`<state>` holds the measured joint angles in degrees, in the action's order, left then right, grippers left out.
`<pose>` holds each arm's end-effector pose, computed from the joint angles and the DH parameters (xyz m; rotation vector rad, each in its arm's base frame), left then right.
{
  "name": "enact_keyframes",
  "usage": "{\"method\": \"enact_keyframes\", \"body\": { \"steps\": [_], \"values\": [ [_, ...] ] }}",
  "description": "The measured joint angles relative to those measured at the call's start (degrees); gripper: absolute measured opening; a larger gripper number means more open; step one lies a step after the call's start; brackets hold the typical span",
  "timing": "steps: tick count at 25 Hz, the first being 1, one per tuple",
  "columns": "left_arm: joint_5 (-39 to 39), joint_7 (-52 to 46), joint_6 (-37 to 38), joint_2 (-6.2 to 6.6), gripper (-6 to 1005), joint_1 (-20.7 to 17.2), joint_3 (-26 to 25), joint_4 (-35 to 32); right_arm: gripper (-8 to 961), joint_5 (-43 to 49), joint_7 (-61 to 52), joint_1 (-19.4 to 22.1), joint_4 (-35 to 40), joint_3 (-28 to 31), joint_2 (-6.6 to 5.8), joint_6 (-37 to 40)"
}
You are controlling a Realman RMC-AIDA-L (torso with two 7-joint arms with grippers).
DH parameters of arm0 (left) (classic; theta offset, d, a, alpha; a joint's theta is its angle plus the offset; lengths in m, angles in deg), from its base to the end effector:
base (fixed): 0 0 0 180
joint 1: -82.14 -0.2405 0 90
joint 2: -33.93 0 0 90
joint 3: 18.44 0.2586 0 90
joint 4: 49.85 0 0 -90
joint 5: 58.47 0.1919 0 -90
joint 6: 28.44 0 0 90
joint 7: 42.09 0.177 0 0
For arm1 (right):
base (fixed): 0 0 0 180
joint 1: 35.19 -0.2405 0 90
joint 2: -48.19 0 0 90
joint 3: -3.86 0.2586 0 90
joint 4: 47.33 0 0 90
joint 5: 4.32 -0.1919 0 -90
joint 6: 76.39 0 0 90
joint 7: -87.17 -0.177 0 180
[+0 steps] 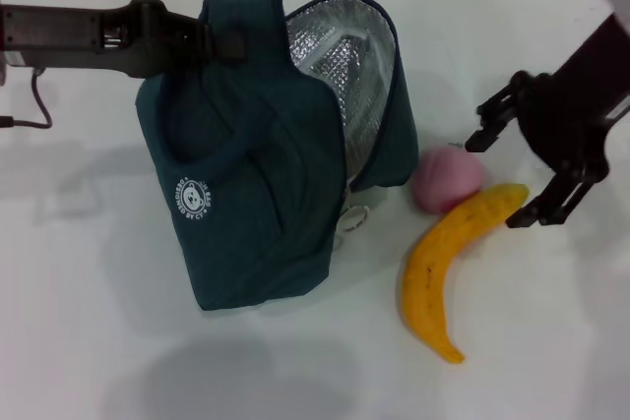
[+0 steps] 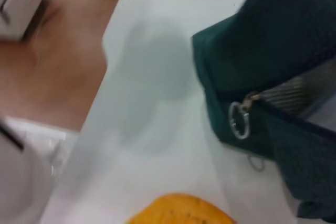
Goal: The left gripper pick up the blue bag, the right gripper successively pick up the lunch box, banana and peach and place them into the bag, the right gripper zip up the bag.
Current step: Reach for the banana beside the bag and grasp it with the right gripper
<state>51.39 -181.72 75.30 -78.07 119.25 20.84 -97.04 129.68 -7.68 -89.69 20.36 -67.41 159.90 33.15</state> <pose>-0.1815 0.3500 0.0449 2.4798 1.5845 0.8196 0.1134 0.3539 0.0045 2.9464 0.4625 0.4929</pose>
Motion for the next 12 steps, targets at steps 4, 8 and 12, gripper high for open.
{"method": "enact_keyframes", "body": {
  "steps": [4,8,12],
  "values": [
    [0.0,0.0,0.0,-0.17,37,-0.2,0.0,0.2,867,5.9,5.3,-0.2,1.1,-1.2,3.16,-0.8],
    [-1.0,-0.1,0.0,-0.26,37,-0.7,0.0,0.7,867,6.9,8.7,1.0,1.3,-5.2,3.66,-3.8],
    [-1.5,-0.1,0.0,-0.42,37,-1.1,0.0,0.7,866,7.0,11.5,2.2,1.6,-7.8,3.73,-6.5]
  ]
}}
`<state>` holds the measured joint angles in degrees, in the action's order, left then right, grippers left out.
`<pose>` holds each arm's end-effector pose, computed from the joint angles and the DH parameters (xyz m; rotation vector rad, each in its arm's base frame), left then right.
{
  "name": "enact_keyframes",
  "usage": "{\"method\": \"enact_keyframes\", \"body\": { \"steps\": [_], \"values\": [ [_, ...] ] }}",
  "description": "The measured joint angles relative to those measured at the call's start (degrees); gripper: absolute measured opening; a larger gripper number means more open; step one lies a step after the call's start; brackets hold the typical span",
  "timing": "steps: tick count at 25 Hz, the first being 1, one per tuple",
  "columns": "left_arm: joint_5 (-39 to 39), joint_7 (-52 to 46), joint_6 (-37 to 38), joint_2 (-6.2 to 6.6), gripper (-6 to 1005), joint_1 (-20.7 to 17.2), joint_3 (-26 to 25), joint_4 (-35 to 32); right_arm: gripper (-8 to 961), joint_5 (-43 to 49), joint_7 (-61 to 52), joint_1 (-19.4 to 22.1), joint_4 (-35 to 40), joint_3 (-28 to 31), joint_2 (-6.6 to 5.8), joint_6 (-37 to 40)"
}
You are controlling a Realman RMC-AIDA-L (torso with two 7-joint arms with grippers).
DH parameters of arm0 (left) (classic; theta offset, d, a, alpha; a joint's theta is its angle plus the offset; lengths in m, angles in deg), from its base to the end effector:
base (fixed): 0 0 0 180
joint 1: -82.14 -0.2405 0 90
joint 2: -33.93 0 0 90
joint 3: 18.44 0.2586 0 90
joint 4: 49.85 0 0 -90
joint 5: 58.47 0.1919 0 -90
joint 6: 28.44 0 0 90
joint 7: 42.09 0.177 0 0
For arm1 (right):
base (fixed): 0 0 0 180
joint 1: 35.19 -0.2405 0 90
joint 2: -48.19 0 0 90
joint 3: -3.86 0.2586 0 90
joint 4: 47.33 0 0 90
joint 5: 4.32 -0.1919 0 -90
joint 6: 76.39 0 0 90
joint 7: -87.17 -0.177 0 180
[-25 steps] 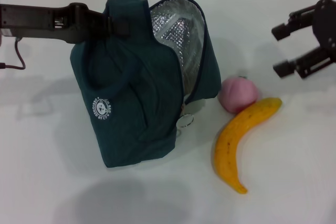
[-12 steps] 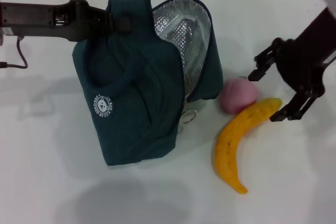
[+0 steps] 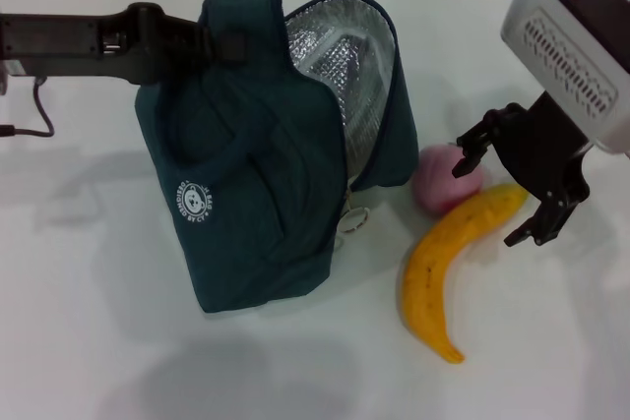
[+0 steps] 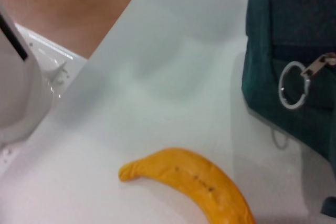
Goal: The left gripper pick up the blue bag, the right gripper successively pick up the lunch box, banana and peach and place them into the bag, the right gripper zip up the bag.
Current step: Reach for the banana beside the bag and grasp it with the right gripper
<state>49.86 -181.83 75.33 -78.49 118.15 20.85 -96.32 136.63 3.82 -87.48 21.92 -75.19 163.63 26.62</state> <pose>-0.1842 0.3458 0.0431 2.4364 1.6013 0.8584 0.1286 0.3521 -0.0276 2.8172 0.8290 0.6584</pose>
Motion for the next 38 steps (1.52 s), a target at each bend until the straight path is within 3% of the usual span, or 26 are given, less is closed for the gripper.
{"method": "enact_keyframes", "body": {
  "steps": [7,25,38],
  "values": [
    [-0.1,-0.1,0.0,-0.49,39,0.4,0.0,0.1,864,-0.3,4.0,2.0,0.7,-2.1,0.24,-2.8],
    [-1.5,0.0,-0.8,-0.96,38,0.2,0.0,0.1,864,-1.9,6.6,2.2,-8.0,-10.9,0.58,-13.6],
    [-1.5,0.4,-1.1,-1.04,37,0.2,0.0,0.1,864,-3.2,7.7,1.5,-11.7,-12.5,0.57,-17.3]
  ]
}}
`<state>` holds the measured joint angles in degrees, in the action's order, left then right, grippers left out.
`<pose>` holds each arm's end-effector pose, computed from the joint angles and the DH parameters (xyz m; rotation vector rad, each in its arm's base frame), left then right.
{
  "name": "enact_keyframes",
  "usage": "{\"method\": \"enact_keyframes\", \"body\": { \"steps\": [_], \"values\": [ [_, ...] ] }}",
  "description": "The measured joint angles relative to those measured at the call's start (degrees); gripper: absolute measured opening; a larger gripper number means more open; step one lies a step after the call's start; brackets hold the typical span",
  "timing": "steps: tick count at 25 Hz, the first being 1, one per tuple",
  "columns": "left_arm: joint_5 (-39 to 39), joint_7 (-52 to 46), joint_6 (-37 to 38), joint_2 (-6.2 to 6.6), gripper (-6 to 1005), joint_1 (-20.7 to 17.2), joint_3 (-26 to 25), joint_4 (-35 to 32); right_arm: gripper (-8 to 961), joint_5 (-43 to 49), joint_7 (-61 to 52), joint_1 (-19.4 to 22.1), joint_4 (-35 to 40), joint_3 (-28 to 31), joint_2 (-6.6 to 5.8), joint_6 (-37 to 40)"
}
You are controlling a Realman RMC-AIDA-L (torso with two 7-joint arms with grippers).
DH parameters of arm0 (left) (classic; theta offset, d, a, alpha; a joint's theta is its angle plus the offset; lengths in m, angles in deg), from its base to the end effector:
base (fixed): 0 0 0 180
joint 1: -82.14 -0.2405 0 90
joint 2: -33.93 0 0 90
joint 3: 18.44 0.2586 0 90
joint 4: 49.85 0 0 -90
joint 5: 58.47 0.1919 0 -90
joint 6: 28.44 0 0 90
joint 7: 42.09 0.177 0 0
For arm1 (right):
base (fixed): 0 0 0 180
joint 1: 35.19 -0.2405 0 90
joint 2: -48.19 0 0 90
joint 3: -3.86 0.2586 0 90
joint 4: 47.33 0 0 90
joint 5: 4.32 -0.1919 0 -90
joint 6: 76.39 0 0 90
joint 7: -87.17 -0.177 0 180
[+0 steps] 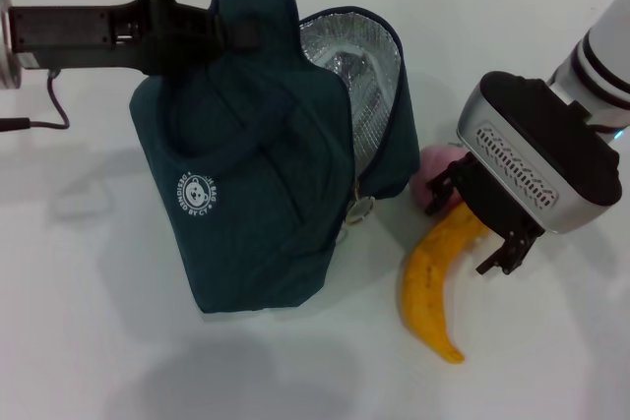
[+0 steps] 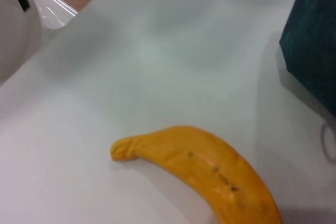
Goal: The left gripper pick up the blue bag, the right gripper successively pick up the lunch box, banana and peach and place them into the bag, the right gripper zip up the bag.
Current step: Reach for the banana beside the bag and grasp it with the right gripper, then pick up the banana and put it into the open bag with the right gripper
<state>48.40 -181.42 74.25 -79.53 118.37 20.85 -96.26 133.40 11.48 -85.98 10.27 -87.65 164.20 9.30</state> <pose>-0.1775 0.3485 0.0393 2.4251 1.5831 0.9099 0.1608 0.3555 -0.0786 2.7353 1.0037 0.6817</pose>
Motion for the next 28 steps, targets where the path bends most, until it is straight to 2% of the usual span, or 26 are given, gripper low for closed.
{"method": "enact_keyframes", "body": {
  "steps": [6,17,22,28],
  "values": [
    [0.1,0.0,-0.5,0.0,38,0.2,0.0,0.0,860,-0.1,0.5,-0.2,-1.2,0.0,0.0,-1.1],
    [0.1,0.0,-0.7,0.21,39,0.0,0.0,0.0,748,-0.1,0.3,-0.3,-1.1,-0.2,0.09,-2.1],
    [0.1,0.2,-0.7,0.15,38,-0.2,0.0,0.0,557,-0.1,0.2,-0.3,-0.7,-0.2,0.09,-0.9],
    [0.1,0.2,-0.7,0.09,38,-0.4,0.0,0.1,402,-0.1,-0.2,-0.3,0.0,0.5,0.03,0.7]
  ]
}}
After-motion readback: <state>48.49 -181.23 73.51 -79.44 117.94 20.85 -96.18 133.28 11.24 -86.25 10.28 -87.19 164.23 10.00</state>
